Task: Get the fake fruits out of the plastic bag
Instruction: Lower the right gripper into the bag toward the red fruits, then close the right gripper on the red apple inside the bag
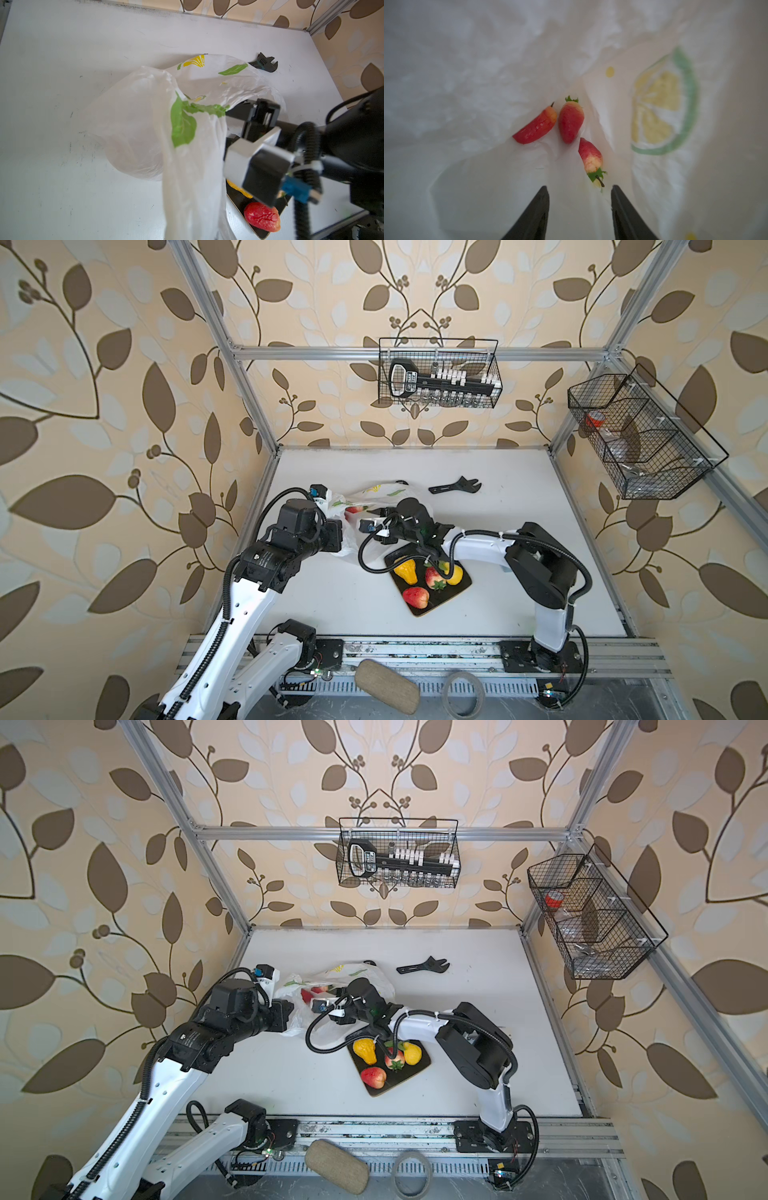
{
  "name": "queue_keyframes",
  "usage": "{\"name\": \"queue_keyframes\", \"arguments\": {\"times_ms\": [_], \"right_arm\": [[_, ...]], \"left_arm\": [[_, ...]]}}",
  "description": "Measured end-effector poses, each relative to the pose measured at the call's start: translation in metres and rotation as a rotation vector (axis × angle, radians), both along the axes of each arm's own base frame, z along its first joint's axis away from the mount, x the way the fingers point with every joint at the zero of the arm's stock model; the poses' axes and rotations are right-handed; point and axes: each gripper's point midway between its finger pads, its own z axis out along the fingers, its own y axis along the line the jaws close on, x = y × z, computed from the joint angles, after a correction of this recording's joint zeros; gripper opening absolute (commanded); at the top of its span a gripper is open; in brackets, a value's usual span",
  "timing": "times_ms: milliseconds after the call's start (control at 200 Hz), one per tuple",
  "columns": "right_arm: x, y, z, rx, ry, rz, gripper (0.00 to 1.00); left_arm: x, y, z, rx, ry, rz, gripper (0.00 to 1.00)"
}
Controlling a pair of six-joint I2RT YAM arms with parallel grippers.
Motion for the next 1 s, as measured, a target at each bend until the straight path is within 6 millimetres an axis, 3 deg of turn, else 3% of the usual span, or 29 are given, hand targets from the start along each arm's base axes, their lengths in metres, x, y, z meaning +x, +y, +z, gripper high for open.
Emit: {"name": "queue_keyframes", "arguments": {"times_ms": [180,400,545,765,1000], "right_arm": [[0.006,0.019,-0.037,-0.096,-0.076,0.021,0.47],[0.043,0.037,-0.029,-0.071,-0.049,-0.068,0.57],[0.060,0.041,-0.024,-0.023,0.122,-0.175,0.59],[0.059,0.027,-0.033,0.050,0.427,-0.360,0.61],[0.078,0.025,-0.024,0.336,0.757,-0.603,0.63]], "left_arm": [[-0.006,0.004,0.000,0.008,0.005,0.008,0.00],[-0.016,0.010,0.000,0.025,0.004,0.019,0.00],[-0.023,0.013,0.005,0.027,-0.019,0.019,0.00],[-0.025,0.013,0.008,0.028,-0.035,0.014,0.00],[-0.025,0.012,0.008,0.024,-0.031,0.008,0.00]]}}
